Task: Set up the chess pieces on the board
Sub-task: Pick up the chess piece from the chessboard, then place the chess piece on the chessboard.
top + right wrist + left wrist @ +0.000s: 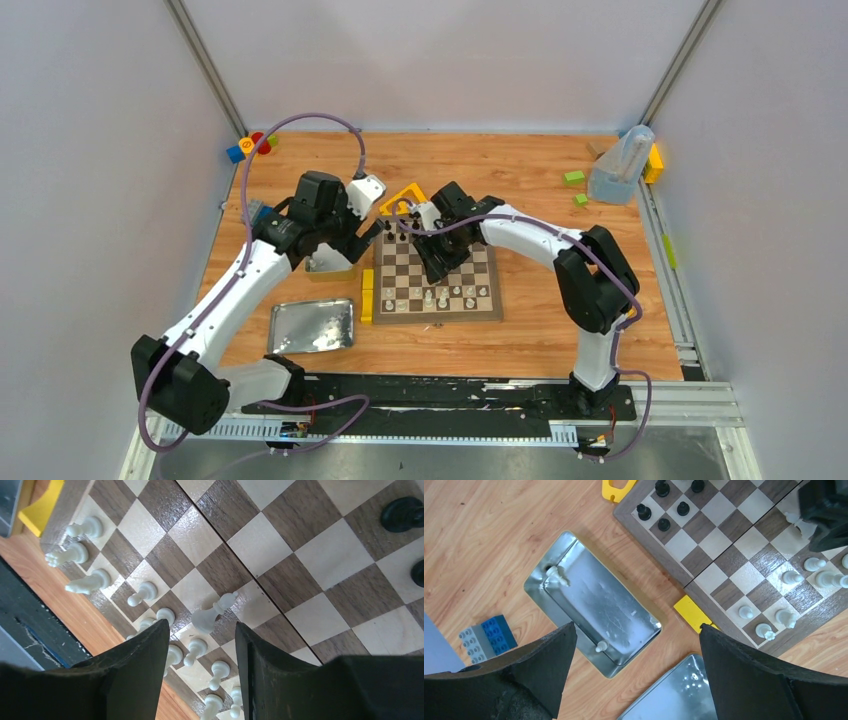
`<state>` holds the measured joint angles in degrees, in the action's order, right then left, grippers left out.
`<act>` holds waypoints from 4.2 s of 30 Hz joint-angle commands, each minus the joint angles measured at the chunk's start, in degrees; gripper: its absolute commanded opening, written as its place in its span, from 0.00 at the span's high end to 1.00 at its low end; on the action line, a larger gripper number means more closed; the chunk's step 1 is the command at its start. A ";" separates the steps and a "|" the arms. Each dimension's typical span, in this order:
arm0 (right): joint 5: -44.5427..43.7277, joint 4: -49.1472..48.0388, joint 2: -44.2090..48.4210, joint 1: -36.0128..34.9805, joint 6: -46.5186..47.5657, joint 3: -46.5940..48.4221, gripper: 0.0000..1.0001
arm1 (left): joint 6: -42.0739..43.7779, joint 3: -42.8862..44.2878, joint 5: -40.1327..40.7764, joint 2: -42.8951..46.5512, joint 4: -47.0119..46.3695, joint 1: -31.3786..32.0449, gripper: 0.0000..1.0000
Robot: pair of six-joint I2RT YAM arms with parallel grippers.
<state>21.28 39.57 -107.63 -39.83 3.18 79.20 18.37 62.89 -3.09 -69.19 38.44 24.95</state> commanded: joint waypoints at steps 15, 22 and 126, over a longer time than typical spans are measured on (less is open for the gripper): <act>-10.48 -0.41 -3.51 -3.44 0.34 3.04 0.56 | 0.35 -1.25 0.24 2.84 -1.02 -0.16 0.00; -12.16 0.08 -1.18 -3.58 1.87 1.63 0.57 | 0.60 -1.26 0.66 3.18 -0.84 -0.17 0.00; 26.74 -9.36 20.79 9.99 11.41 -3.64 0.92 | -28.89 25.48 -69.22 -34.98 -1.27 -2.54 0.45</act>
<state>46.22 32.29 -88.73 -29.82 15.05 75.24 -8.54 86.02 -68.20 -103.85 39.38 22.41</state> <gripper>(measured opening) 0.253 0.585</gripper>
